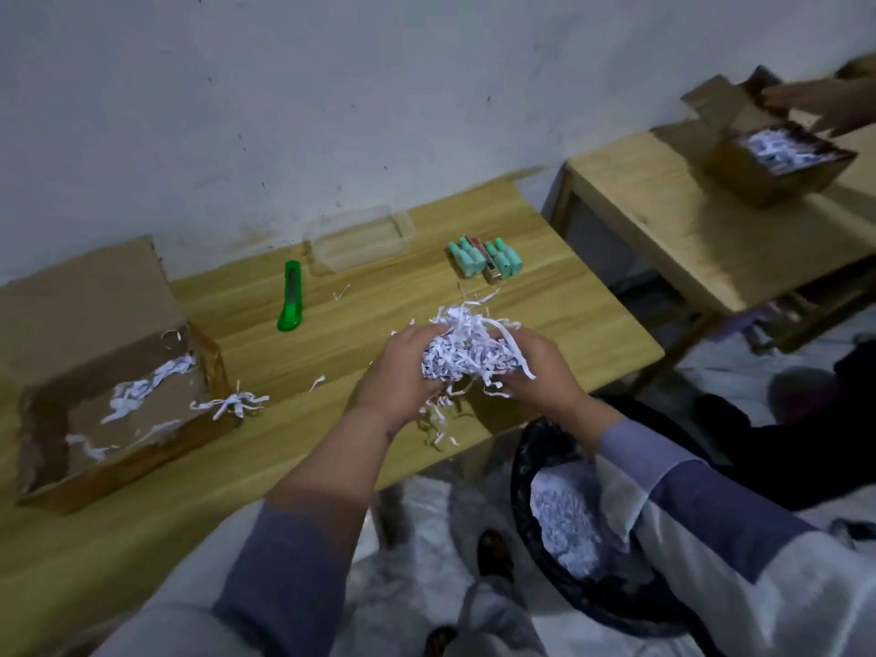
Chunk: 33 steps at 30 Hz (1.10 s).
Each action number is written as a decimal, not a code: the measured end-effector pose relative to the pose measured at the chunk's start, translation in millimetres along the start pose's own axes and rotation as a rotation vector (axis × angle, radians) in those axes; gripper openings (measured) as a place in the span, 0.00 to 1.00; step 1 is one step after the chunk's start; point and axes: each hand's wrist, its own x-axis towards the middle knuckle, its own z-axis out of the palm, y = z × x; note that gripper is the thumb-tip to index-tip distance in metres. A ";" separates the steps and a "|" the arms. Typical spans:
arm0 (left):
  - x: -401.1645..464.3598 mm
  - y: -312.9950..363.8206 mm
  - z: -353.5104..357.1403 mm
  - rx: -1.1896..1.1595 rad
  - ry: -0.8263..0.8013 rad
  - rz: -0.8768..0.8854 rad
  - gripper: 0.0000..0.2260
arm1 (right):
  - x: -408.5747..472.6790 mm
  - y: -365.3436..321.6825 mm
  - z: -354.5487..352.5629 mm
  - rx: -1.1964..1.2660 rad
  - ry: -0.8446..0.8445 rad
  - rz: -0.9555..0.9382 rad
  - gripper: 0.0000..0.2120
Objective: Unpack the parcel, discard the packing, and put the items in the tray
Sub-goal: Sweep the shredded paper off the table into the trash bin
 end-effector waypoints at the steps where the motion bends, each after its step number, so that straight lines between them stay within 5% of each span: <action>1: -3.1 11.9 5.4 -0.020 -0.016 0.020 0.35 | -13.4 -0.4 -8.7 -0.009 0.034 0.011 0.21; 10: -20.8 129.7 90.9 -0.116 -0.248 0.181 0.33 | -131.8 49.3 -84.0 -0.020 0.233 0.194 0.15; 15: -35.2 162.6 164.2 -0.145 -0.385 0.142 0.33 | -184.1 104.9 -101.5 0.049 0.212 0.331 0.22; 23: -41.6 128.0 293.1 -0.152 -0.536 -0.202 0.33 | -220.2 234.2 -59.1 0.159 0.011 0.659 0.21; 29: -36.5 85.2 363.7 -0.202 -0.617 -0.476 0.40 | -208.3 313.5 -6.8 0.383 -0.098 0.965 0.39; 33: -44.8 72.6 383.4 -0.170 -0.660 -0.515 0.37 | -215.9 337.7 19.9 0.305 -0.263 0.995 0.36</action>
